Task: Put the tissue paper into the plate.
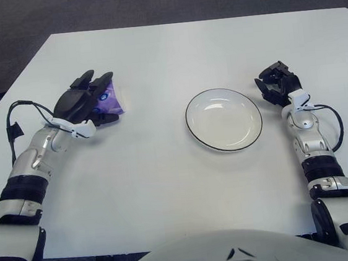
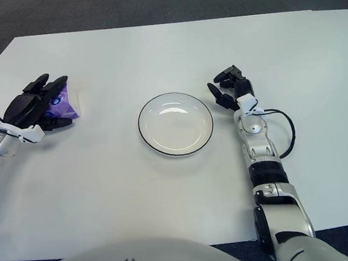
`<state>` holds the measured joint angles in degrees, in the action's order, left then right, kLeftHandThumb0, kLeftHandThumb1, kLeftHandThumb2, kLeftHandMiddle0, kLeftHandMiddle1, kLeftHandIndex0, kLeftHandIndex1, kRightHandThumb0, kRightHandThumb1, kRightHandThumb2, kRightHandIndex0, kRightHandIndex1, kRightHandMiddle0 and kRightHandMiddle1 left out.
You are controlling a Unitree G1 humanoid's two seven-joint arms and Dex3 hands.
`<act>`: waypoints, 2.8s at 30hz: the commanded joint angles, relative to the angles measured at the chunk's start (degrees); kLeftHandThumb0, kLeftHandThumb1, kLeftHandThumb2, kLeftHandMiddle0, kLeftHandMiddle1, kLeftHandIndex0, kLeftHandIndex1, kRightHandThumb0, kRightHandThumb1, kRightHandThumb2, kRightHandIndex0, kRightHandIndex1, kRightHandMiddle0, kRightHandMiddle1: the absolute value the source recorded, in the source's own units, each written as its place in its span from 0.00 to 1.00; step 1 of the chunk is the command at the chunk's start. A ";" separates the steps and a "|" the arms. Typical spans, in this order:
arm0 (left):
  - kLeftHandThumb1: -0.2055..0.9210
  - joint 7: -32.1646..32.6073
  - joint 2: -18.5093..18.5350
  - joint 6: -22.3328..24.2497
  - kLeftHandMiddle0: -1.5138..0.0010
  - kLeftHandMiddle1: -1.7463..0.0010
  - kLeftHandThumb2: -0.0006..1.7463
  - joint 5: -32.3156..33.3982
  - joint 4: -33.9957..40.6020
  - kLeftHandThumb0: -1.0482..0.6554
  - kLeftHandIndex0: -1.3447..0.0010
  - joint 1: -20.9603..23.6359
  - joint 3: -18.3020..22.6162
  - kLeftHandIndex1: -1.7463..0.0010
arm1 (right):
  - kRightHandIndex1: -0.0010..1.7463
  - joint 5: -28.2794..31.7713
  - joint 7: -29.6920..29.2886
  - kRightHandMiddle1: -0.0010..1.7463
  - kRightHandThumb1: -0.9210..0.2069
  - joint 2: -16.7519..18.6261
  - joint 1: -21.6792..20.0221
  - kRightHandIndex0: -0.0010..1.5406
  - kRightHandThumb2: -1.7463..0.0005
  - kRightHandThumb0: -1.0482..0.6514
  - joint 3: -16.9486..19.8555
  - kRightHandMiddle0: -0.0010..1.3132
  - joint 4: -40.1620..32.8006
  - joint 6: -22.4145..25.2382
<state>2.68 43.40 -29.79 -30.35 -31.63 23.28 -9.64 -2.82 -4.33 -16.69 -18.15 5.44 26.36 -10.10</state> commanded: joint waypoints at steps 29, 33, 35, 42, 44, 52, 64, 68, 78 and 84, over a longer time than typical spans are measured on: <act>1.00 1.35 -7.67 -2.69 0.63 0.97 0.01 3.72 -25.79 0.13 0.77 12.75 -2.28 0.96 | 0.83 -0.29 1.10 0.91 0.04 2.33 7.09 0.50 0.75 0.40 -1.04 0.29 3.86 3.13; 1.00 6.50 -8.02 -4.17 0.68 0.51 0.05 1.30 -29.03 0.24 0.61 13.93 -3.86 0.95 | 0.83 -0.38 1.58 0.91 0.04 2.14 6.98 0.50 0.75 0.40 -1.26 0.29 4.11 3.14; 1.00 9.15 -7.99 -5.05 0.70 0.38 0.06 -0.14 -30.32 0.31 0.56 14.58 -4.91 0.94 | 0.83 -0.46 1.84 0.91 0.04 1.99 6.97 0.50 0.75 0.40 -1.37 0.29 4.22 3.05; 1.00 16.15 -7.84 -6.79 0.70 0.22 0.12 -4.18 -33.77 0.55 0.64 16.92 -7.99 0.36 | 0.84 -0.87 2.58 0.91 0.04 1.51 6.78 0.50 0.75 0.40 -1.74 0.29 4.79 2.46; 1.00 17.14 -8.04 -6.95 0.69 0.22 0.12 -4.56 -34.47 0.59 0.64 17.64 -8.44 0.28 | 0.84 -0.89 2.79 0.91 0.04 1.42 6.75 0.50 0.75 0.40 -1.79 0.29 4.95 2.24; 1.00 22.74 -9.03 -11.43 0.68 0.22 0.12 -7.57 -33.01 0.61 0.64 21.92 -11.23 0.23 | 0.85 -0.83 3.58 0.91 0.02 1.11 6.56 0.49 0.77 0.40 -1.89 0.28 5.67 1.41; 1.00 30.15 -12.86 -13.94 0.67 0.22 0.12 -15.28 -31.24 0.61 0.64 30.83 -16.73 0.23 | 0.85 -0.62 4.28 0.91 0.00 0.81 6.68 0.48 0.79 0.40 -1.84 0.28 6.48 0.09; 1.00 34.84 -13.39 -16.98 0.67 0.22 0.12 -18.07 -29.68 0.61 0.63 32.82 -18.31 0.23 | 0.85 -0.55 4.56 0.91 0.00 0.85 6.70 0.47 0.79 0.40 -1.70 0.28 6.55 -0.17; 1.00 41.43 -16.10 -22.44 0.66 0.23 0.11 -20.77 -25.64 0.61 0.62 36.62 -19.72 0.24 | 0.85 -0.52 4.80 0.90 0.00 0.85 6.61 0.47 0.79 0.40 -1.67 0.28 6.65 -0.38; 1.00 45.01 -16.54 -23.43 0.66 0.23 0.11 -24.12 -21.74 0.61 0.62 38.79 -20.96 0.25 | 0.85 -0.55 4.92 0.90 0.00 0.80 6.34 0.47 0.80 0.40 -1.69 0.29 6.94 -0.48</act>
<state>45.33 26.86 -52.58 -52.63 -55.92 59.45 -29.96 -2.90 -1.04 -18.05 -18.42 5.31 27.58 -12.10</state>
